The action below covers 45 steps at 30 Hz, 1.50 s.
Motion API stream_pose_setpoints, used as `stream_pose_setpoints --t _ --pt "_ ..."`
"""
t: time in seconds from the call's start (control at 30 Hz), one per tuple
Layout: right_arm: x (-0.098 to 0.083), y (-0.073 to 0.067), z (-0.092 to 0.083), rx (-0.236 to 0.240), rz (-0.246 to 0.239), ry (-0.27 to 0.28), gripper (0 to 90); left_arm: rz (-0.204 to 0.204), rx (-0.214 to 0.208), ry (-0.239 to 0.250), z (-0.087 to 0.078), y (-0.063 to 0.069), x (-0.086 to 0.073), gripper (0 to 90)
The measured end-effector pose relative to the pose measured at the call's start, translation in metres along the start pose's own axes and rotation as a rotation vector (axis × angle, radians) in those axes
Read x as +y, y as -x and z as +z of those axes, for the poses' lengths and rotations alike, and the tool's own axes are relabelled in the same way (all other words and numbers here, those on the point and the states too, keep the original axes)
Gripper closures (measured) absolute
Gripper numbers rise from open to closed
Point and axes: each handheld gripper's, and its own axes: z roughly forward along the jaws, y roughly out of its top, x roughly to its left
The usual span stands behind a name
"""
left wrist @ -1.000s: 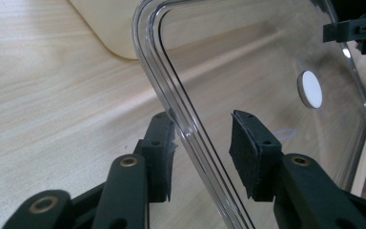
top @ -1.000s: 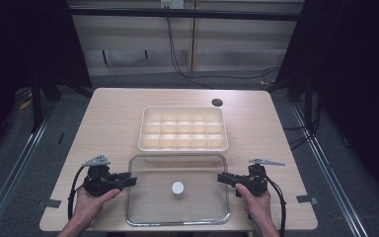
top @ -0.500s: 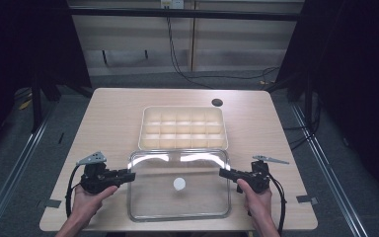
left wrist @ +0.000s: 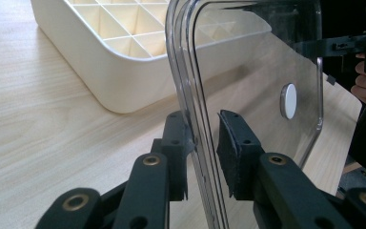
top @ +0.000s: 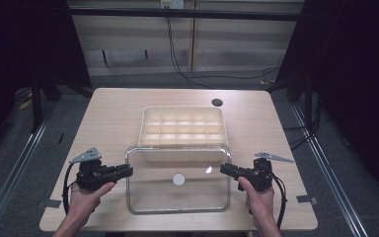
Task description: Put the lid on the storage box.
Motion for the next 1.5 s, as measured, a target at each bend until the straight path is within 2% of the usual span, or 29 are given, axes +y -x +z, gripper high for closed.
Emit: stream_pose_setpoints --t 0.2,0.27,0.33,0.57,0.67,0.73,0.77,0.8,0.93,1.07,1.27,1.33,1.37,1.5 --pt "0.006 -0.001 -0.005 0.025 0.001 0.027 70.3 -0.007 -0.012 0.007 0.002 -0.001 0.005 74.9" --pt "0.008 -0.001 -0.007 0.023 -0.003 0.033 70.3 -0.001 -0.007 0.003 0.004 0.000 0.006 74.9" --pt "0.011 -0.002 -0.009 -0.009 -0.024 0.032 69.8 0.013 -0.007 -0.001 0.005 0.003 0.007 74.9" --pt "0.016 -0.005 -0.014 -0.016 -0.037 0.041 69.2 0.021 -0.015 0.018 0.005 0.007 0.014 75.1" --pt "0.019 -0.003 -0.015 -0.008 -0.025 0.045 68.9 0.026 -0.016 0.016 0.004 0.007 0.018 75.5" --pt "0.021 0.000 -0.016 0.028 0.003 0.065 69.1 0.021 -0.014 0.028 0.004 0.006 0.021 75.9" --pt "0.022 -0.001 -0.016 0.030 0.006 0.067 69.2 0.022 -0.017 0.027 0.004 0.007 0.022 76.0" --pt "0.026 -0.003 -0.016 0.012 -0.005 0.061 69.3 0.025 -0.013 0.025 0.004 0.007 0.024 75.5" --pt "0.030 -0.003 -0.016 0.011 -0.008 0.056 69.3 0.027 -0.012 0.036 0.003 0.007 0.027 75.5" --pt "0.037 -0.007 -0.015 -0.019 -0.035 0.053 69.0 0.022 -0.001 0.037 0.005 0.006 0.035 75.5" --pt "0.046 -0.010 -0.016 -0.019 -0.053 0.068 68.9 0.033 -0.002 0.055 0.003 0.005 0.046 75.8" --pt "0.050 -0.010 -0.016 -0.010 -0.043 0.074 68.9 0.037 -0.002 0.057 0.002 0.005 0.050 75.8" --pt "0.053 -0.009 -0.017 0.012 -0.027 0.082 68.9 0.037 -0.001 0.066 0.001 0.006 0.053 76.2" --pt "0.059 -0.009 -0.019 0.020 -0.031 0.086 69.0 0.044 0.003 0.059 0.002 0.006 0.057 76.4"
